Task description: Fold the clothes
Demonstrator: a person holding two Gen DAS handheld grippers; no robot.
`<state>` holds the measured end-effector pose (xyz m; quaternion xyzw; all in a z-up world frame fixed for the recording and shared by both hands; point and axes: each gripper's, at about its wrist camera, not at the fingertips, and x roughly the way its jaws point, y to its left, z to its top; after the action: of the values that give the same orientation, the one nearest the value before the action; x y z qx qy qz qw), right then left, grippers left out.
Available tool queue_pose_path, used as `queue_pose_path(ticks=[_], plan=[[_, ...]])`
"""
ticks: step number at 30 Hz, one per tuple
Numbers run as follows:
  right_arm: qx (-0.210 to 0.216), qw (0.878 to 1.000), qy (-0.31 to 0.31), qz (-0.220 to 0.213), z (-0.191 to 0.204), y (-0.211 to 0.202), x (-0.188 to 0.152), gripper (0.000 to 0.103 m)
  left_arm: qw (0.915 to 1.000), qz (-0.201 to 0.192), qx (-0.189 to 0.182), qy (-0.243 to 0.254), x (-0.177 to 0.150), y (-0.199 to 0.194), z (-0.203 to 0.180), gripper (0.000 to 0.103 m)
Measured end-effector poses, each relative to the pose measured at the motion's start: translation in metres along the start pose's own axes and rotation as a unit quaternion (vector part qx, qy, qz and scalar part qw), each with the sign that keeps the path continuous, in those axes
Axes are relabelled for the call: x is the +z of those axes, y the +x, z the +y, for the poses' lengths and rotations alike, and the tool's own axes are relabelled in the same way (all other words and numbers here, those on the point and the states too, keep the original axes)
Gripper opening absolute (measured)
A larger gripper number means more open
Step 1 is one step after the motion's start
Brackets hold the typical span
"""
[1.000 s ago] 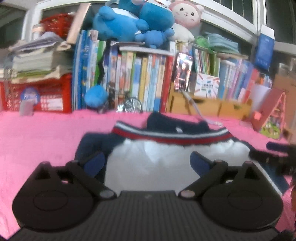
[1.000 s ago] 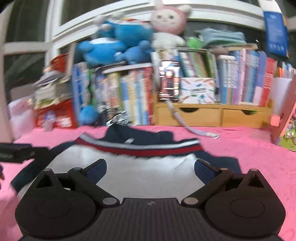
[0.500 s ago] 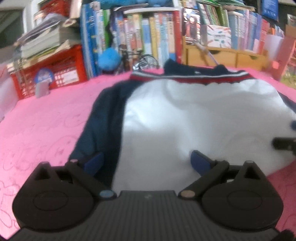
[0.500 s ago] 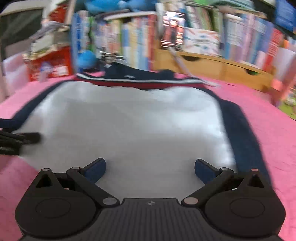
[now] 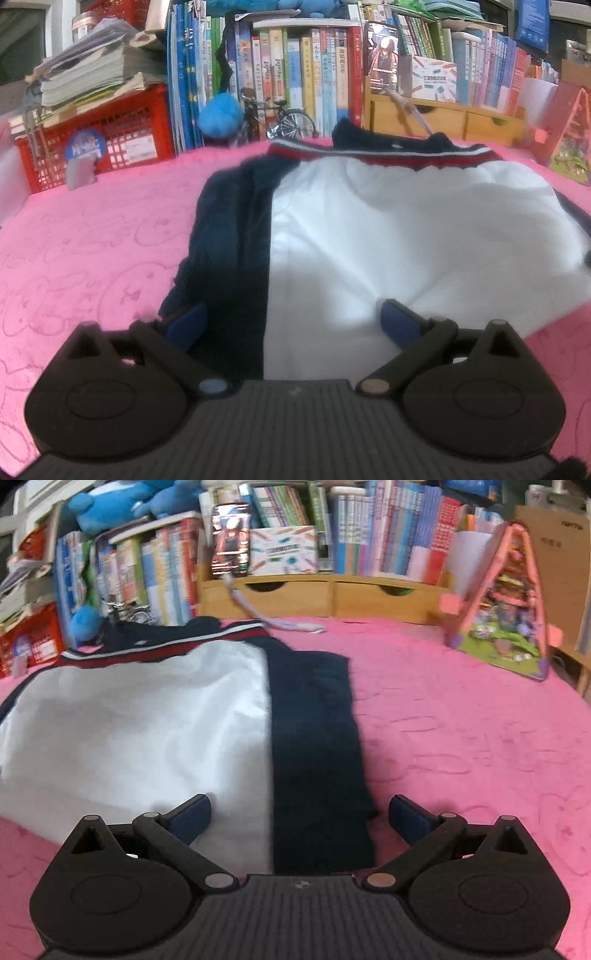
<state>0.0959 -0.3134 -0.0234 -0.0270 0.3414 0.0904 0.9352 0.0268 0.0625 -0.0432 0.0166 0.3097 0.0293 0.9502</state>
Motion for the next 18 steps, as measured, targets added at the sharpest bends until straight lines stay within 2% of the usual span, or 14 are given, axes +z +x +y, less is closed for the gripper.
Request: queue_pose_path(ticks=[8, 12, 15, 18], plan=[[-0.005, 1.000, 0.000, -0.003, 0.000, 0.000, 0.000, 0.103, 0.9992, -0.001, -0.037, -0.013, -0.001, -0.001, 0.017, 0.101], [-0.006, 1.000, 0.002, -0.005, 0.001, 0.000, 0.001, 0.103, 0.9955, -0.015, -0.075, -0.056, -0.003, -0.004, 0.033, 0.102], [-0.008, 1.000, 0.005, -0.007, 0.001, 0.000, 0.001, 0.103, 0.9893, -0.032, -0.105, -0.096, -0.006, -0.007, 0.047, 0.102], [-0.012, 1.000, 0.006, -0.009, 0.002, -0.001, 0.000, 0.103, 0.9908, -0.035, -0.092, -0.093, -0.007, -0.012, 0.043, 0.102]])
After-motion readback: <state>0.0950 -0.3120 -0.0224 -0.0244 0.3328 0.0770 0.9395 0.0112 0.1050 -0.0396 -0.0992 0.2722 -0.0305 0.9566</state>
